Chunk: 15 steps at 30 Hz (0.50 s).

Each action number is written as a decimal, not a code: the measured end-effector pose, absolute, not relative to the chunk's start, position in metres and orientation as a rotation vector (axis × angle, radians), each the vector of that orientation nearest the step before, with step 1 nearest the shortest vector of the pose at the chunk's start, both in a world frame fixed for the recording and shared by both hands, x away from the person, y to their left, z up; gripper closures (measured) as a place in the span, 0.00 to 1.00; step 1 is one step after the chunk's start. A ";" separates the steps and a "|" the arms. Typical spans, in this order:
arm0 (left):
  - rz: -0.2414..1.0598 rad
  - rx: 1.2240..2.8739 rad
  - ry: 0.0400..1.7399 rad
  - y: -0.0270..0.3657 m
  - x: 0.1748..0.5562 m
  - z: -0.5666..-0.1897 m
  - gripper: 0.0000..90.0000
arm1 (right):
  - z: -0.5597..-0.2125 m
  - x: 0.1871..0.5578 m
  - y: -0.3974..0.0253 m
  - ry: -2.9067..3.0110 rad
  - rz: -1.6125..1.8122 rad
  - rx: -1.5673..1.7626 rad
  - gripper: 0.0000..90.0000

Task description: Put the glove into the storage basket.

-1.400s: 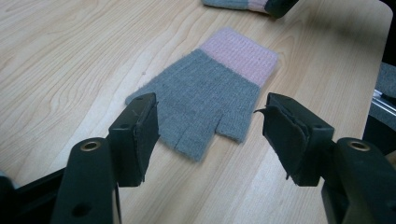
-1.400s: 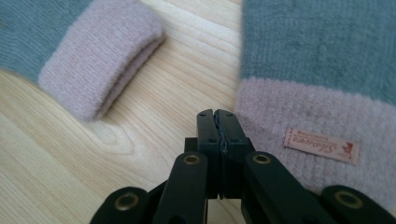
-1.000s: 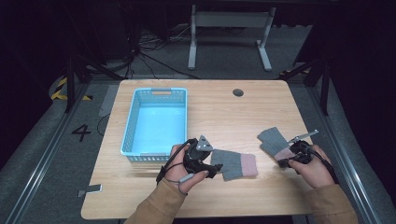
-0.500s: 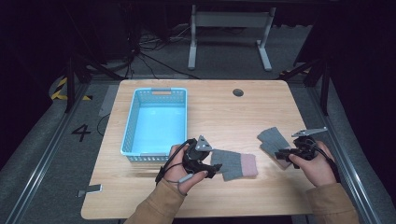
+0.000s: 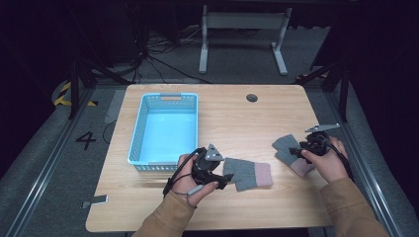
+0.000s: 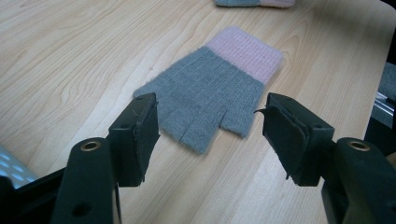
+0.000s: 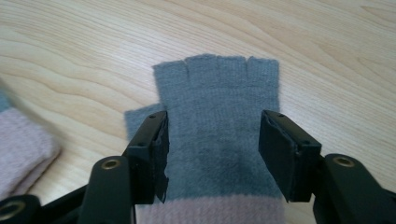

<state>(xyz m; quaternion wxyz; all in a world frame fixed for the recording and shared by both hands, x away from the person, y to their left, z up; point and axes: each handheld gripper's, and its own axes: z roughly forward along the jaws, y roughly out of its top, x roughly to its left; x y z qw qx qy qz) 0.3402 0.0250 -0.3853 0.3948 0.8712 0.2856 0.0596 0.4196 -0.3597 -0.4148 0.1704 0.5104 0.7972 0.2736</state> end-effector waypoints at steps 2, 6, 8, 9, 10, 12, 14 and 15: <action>0.150 2.206 0.723 0.025 0.340 -0.385 0.41 | -0.417 0.424 -0.361 2.273 0.757 1.450 0.48; 0.150 2.204 0.724 0.026 0.341 -0.386 0.41 | -0.422 0.429 -0.362 2.295 0.709 1.477 0.47; 0.147 2.204 0.724 0.026 0.341 -0.386 0.41 | -0.426 0.430 -0.362 2.315 0.674 1.504 0.47; 0.146 2.209 0.722 0.026 0.341 -0.386 0.41 | -0.427 0.430 -0.361 2.313 0.665 1.506 0.46; 0.149 2.209 0.724 0.026 0.341 -0.386 0.41 | -0.428 0.430 -0.361 2.311 0.662 1.511 0.46; 0.148 2.207 0.725 0.026 0.341 -0.386 0.41 | -0.431 0.430 -0.361 2.318 0.658 1.516 0.45; 0.150 2.206 0.725 0.026 0.340 -0.386 0.41 | -0.432 0.430 -0.360 2.316 0.656 1.519 0.45; 0.151 2.208 0.724 0.026 0.340 -0.386 0.41 | -0.433 0.430 -0.360 2.317 0.653 1.518 0.46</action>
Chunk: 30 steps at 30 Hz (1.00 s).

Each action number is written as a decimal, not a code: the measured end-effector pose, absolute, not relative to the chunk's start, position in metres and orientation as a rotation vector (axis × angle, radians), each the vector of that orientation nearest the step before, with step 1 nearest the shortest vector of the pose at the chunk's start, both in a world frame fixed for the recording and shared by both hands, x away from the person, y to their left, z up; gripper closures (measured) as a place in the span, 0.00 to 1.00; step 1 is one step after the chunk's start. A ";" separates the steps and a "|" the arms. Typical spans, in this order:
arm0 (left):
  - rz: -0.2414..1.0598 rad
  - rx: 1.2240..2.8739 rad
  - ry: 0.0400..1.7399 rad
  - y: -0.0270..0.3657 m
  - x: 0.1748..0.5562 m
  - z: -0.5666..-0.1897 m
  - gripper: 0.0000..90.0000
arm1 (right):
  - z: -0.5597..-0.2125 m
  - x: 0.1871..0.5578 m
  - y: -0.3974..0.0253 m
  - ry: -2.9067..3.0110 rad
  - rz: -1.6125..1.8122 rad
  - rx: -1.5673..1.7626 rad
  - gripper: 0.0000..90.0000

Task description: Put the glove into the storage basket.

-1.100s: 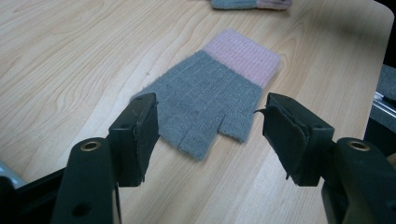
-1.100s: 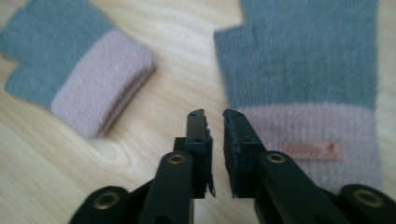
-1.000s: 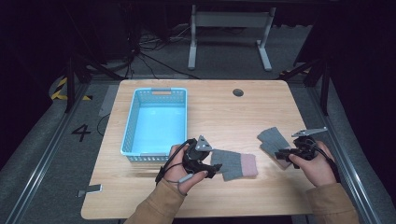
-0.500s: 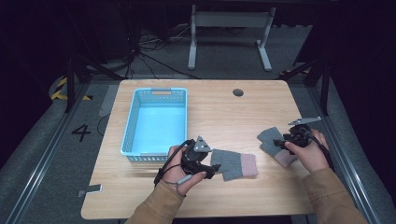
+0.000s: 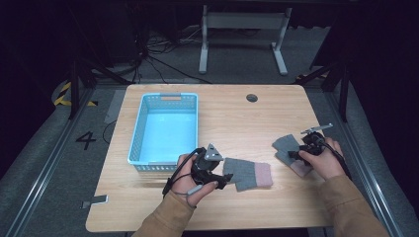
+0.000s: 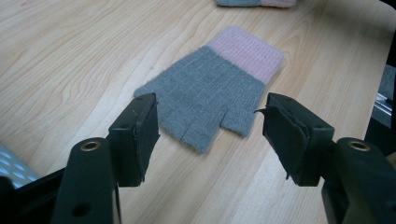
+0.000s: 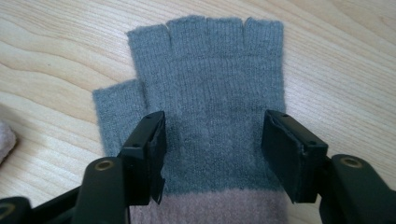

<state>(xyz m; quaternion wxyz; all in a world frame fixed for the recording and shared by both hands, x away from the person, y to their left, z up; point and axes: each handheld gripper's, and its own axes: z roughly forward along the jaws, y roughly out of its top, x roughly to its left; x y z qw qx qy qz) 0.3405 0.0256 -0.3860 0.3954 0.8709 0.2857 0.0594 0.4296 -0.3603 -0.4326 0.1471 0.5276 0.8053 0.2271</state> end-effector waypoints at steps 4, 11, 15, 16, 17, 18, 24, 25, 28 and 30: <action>0.147 2.215 0.723 0.025 0.340 -0.386 0.41 | -0.434 0.428 -0.358 2.303 0.639 1.528 0.55; 0.147 2.210 0.725 0.026 0.341 -0.387 0.41 | -0.433 0.429 -0.356 2.326 0.641 1.538 0.85; 0.146 2.208 0.727 0.026 0.341 -0.387 0.41 | -0.433 0.427 -0.354 2.330 0.637 1.518 0.88; 0.147 2.208 0.726 0.026 0.341 -0.387 0.41 | -0.433 0.427 -0.353 2.330 0.637 1.518 0.89; 0.147 2.207 0.726 0.026 0.341 -0.387 0.41 | -0.433 0.427 -0.354 2.331 0.644 1.515 0.89; 0.147 2.207 0.726 0.026 0.341 -0.386 0.41 | -0.433 0.426 -0.354 2.327 0.651 1.519 0.89; 0.145 2.204 0.736 0.027 0.341 -0.386 0.41 | -0.426 0.424 -0.357 2.321 0.694 1.521 0.89; 0.146 2.204 0.735 0.027 0.341 -0.386 0.41 | -0.424 0.423 -0.358 2.318 0.700 1.514 0.89; 0.149 2.203 0.733 0.027 0.341 -0.386 0.41 | -0.414 0.420 -0.357 2.319 0.722 1.494 0.89; 0.150 2.204 0.731 0.027 0.341 -0.385 0.41 | -0.407 0.418 -0.355 2.326 0.736 1.475 0.89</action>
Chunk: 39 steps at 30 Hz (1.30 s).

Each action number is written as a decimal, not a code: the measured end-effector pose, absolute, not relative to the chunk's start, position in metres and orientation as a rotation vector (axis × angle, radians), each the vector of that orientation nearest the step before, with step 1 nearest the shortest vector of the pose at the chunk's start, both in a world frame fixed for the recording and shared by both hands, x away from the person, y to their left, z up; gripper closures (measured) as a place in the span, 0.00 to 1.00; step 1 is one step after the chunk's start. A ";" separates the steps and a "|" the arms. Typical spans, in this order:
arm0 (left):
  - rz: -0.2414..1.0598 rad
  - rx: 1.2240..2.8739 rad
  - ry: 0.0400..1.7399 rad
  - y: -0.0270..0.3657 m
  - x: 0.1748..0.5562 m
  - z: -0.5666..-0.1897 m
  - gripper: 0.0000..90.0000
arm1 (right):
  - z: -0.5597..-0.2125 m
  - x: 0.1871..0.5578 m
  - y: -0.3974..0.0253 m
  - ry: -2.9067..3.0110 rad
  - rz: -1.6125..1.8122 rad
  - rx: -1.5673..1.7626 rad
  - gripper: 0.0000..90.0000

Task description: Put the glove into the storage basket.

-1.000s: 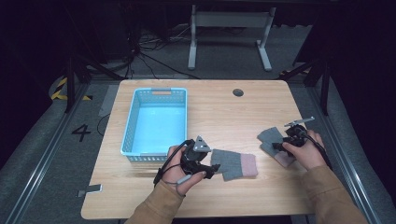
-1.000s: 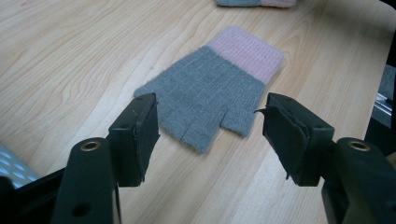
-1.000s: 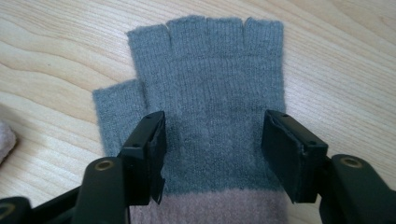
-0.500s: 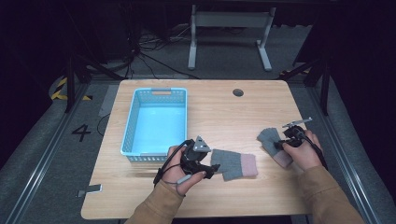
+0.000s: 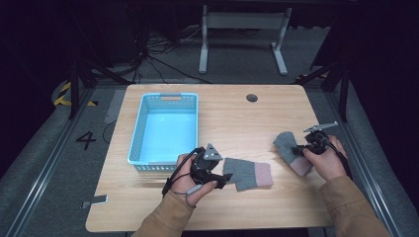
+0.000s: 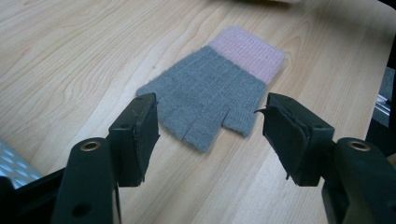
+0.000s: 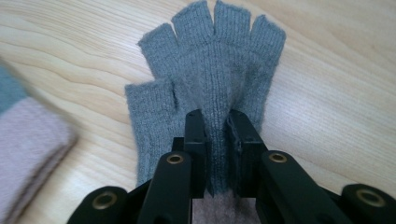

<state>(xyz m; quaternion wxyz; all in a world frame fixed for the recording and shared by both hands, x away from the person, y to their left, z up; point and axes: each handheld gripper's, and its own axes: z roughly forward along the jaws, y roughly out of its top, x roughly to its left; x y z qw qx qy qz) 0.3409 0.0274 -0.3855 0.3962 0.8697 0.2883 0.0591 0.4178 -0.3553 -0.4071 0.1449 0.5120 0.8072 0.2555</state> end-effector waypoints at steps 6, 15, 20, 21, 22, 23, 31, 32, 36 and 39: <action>0.156 2.206 0.724 0.027 0.340 -0.385 0.41 | -0.387 0.410 -0.347 2.347 0.776 1.407 0.89; 0.153 2.204 0.724 0.027 0.339 -0.384 0.41 | -0.365 0.398 -0.327 2.387 0.831 1.300 0.89; 0.142 2.200 0.727 0.027 0.340 -0.384 0.42 | -0.358 0.393 -0.315 2.431 0.865 1.229 0.88; 0.138 2.197 0.727 0.028 0.340 -0.384 0.42 | -0.357 0.391 -0.312 2.442 0.870 1.219 0.88; 0.138 2.197 0.726 0.028 0.340 -0.384 0.42 | -0.357 0.390 -0.310 2.448 0.876 1.211 0.88; 0.133 2.189 0.730 0.028 0.340 -0.384 0.43 | -0.356 0.390 -0.308 2.460 0.880 1.196 0.88; 0.077 2.163 0.664 0.028 0.337 -0.379 0.53 | -0.356 0.386 -0.290 2.542 0.899 1.078 0.88; 0.088 2.165 0.658 0.028 0.336 -0.379 0.53 | -0.357 0.385 -0.288 2.553 0.901 1.068 0.88; 0.124 2.189 0.669 0.031 0.336 -0.381 0.48 | -0.359 0.385 -0.278 2.595 0.905 1.007 0.88; 0.136 2.192 0.694 0.034 0.336 -0.381 0.48 | -0.363 0.385 -0.270 2.627 0.902 0.971 0.88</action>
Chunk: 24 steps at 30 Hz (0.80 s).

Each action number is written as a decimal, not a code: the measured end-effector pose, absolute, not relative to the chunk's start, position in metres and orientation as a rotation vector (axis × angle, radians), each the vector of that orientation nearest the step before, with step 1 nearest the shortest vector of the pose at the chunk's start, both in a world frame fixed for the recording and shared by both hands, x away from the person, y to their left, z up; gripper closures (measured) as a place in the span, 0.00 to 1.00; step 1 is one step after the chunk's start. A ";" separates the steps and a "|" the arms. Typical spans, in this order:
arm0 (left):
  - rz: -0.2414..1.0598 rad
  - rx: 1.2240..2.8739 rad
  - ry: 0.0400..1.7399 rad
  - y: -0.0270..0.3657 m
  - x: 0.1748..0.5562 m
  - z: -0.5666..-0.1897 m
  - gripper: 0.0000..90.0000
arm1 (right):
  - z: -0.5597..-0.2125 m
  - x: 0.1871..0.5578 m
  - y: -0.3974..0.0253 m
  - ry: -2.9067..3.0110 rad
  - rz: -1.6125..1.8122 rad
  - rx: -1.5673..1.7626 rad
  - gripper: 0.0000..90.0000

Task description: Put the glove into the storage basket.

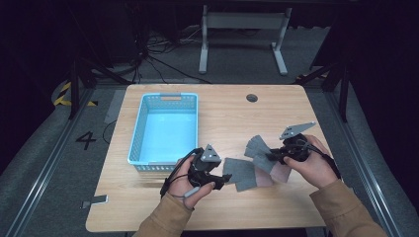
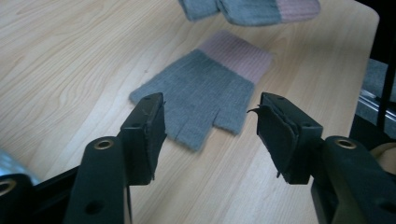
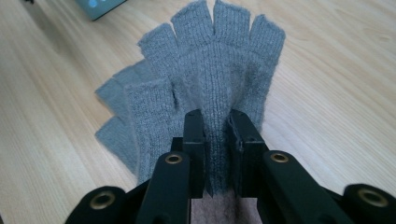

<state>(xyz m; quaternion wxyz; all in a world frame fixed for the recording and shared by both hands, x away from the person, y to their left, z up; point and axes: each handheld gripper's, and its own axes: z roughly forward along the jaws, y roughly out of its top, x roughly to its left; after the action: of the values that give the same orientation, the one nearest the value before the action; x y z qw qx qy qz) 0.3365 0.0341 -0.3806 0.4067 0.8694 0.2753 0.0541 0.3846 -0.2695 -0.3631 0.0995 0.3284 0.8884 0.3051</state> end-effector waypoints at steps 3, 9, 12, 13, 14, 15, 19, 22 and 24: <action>0.108 2.187 0.712 0.037 0.338 -0.382 0.46 | -0.367 0.384 -0.263 2.651 0.895 0.947 0.88; 0.111 2.181 0.741 0.036 0.340 -0.385 0.44 | -0.376 0.381 -0.251 2.689 0.907 0.907 0.88; 0.110 2.194 0.751 0.034 0.340 -0.386 0.42 | -0.382 0.381 -0.246 2.705 0.911 0.897 0.88; 0.115 2.199 0.751 0.034 0.340 -0.387 0.42 | -0.385 0.380 -0.244 2.709 0.909 0.898 0.88; 0.121 2.199 0.755 0.034 0.340 -0.387 0.42 | -0.388 0.380 -0.243 2.720 0.906 0.881 0.88; 0.122 2.200 0.758 0.034 0.340 -0.387 0.42 | -0.390 0.380 -0.241 2.727 0.901 0.874 0.88; 0.124 2.215 0.776 0.036 0.340 -0.389 0.52 | -0.397 0.379 -0.236 2.749 0.894 0.866 0.88; 0.105 2.210 0.786 0.037 0.341 -0.391 0.59 | -0.403 0.379 -0.235 2.757 0.892 0.870 0.88; 0.090 2.212 0.778 0.036 0.341 -0.393 0.62 | -0.407 0.379 -0.234 2.762 0.890 0.868 0.88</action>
<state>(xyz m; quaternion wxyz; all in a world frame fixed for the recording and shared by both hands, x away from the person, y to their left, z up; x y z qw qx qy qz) 0.3412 0.0361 -0.3927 0.3869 0.8692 0.3058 0.0355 0.3786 -0.2341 -0.4066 0.0565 0.2860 0.9104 0.2935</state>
